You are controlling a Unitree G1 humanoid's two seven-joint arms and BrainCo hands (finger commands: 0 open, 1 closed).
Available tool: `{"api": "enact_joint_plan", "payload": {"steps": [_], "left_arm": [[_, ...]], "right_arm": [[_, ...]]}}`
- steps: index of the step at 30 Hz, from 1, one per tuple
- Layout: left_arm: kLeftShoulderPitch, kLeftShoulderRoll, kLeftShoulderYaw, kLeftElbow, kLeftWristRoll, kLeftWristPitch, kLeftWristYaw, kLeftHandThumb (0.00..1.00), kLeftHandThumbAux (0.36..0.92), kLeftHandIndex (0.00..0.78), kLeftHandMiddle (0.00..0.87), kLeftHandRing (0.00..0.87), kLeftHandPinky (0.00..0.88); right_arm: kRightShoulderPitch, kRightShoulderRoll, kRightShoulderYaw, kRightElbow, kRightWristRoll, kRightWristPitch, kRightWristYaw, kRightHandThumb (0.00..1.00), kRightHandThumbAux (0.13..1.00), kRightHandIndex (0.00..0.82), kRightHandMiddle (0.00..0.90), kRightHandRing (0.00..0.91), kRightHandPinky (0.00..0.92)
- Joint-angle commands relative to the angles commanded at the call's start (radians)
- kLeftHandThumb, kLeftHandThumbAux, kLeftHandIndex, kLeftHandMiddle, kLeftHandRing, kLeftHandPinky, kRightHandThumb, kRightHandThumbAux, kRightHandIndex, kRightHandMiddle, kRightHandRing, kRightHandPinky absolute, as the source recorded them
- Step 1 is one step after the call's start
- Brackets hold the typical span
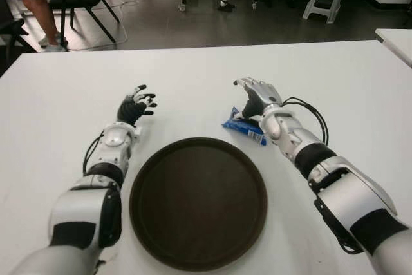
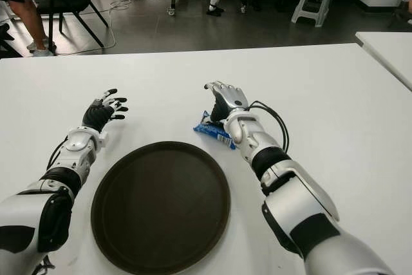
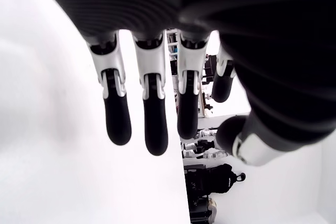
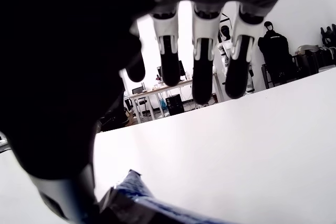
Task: Pick up the Oreo
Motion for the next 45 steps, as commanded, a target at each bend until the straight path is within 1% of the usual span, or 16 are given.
{"api": "enact_joint_plan", "payload": {"steps": [8, 20, 26, 30, 31, 32, 33, 34, 35, 37, 39, 42, 45], "left_arm": [[0.0, 0.002, -0.011, 0.0, 0.012, -0.001, 0.011, 0.479, 0.621, 0.134, 0.284, 0.336, 0.387], [0.0, 0.001, -0.012, 0.0, 0.016, -0.001, 0.015, 0.473, 0.623, 0.149, 0.296, 0.348, 0.39], [0.0, 0.003, -0.015, 0.0, 0.022, -0.002, 0.014, 0.454, 0.619, 0.15, 0.299, 0.349, 0.39], [0.001, 0.003, -0.009, 0.0, 0.016, -0.003, 0.003, 0.46, 0.618, 0.15, 0.299, 0.351, 0.391], [0.001, 0.003, -0.008, 0.0, 0.015, -0.004, 0.002, 0.462, 0.618, 0.15, 0.3, 0.351, 0.391], [0.001, 0.003, -0.007, 0.0, 0.014, -0.005, 0.0, 0.463, 0.618, 0.15, 0.3, 0.352, 0.391], [0.001, 0.003, -0.006, 0.0, 0.013, -0.006, -0.001, 0.467, 0.619, 0.152, 0.302, 0.353, 0.392], [0.001, 0.003, -0.005, 0.0, 0.013, -0.007, -0.003, 0.47, 0.619, 0.153, 0.303, 0.354, 0.392], [0.001, 0.003, -0.004, 0.0, 0.012, -0.007, -0.004, 0.479, 0.621, 0.158, 0.305, 0.355, 0.394], [0.002, 0.002, -0.001, 0.0, 0.01, -0.009, -0.007, 0.49, 0.623, 0.163, 0.306, 0.357, 0.395], [0.002, 0.003, 0.0, 0.0, 0.009, -0.01, -0.009, 0.497, 0.624, 0.165, 0.307, 0.358, 0.396], [0.001, 0.003, 0.002, 0.001, 0.008, -0.009, -0.007, 0.505, 0.626, 0.16, 0.305, 0.357, 0.397], [0.0, 0.004, -0.003, 0.002, 0.017, -0.006, 0.004, 0.505, 0.626, 0.145, 0.301, 0.354, 0.396]], "right_arm": [[0.001, 0.0, -0.001, 0.0, -0.001, -0.002, 0.011, 0.0, 0.826, 0.165, 0.187, 0.236, 0.283], [0.0, 0.004, -0.002, 0.011, -0.001, 0.005, 0.019, 0.0, 0.846, 0.139, 0.19, 0.248, 0.301], [-0.005, 0.005, -0.005, 0.015, -0.002, 0.012, 0.018, 0.0, 0.861, 0.154, 0.194, 0.251, 0.305], [-0.011, -0.012, -0.018, 0.001, 0.004, 0.011, 0.021, 0.0, 0.856, 0.219, 0.212, 0.266, 0.32], [-0.013, -0.015, -0.02, -0.003, 0.005, 0.011, 0.023, 0.238, 0.817, 0.286, 0.214, 0.266, 0.32], [-0.014, -0.021, -0.024, -0.009, 0.007, 0.011, 0.024, 0.324, 0.803, 0.31, 0.215, 0.265, 0.32], [-0.015, -0.025, -0.027, -0.014, 0.008, 0.011, 0.025, 0.448, 0.782, 0.344, 0.212, 0.26, 0.317], [-0.017, -0.032, -0.032, -0.022, 0.01, 0.012, 0.025, 0.527, 0.769, 0.366, 0.209, 0.257, 0.315], [-0.018, -0.037, -0.036, -0.027, 0.011, 0.012, 0.026, 0.577, 0.761, 0.38, 0.206, 0.252, 0.311], [-0.008, -0.055, -0.05, -0.059, 0.017, 0.014, 0.019, 0.619, 0.754, 0.389, 0.199, 0.247, 0.305], [-0.003, -0.061, -0.055, -0.076, 0.019, 0.017, 0.018, 0.641, 0.751, 0.393, 0.194, 0.243, 0.301], [0.02, -0.086, -0.078, -0.174, 0.019, 0.046, 0.018, 0.655, 0.749, 0.395, 0.182, 0.229, 0.284], [0.047, -0.104, -0.092, -0.276, 0.014, 0.08, 0.024, 0.659, 0.749, 0.395, 0.155, 0.199, 0.24]]}}
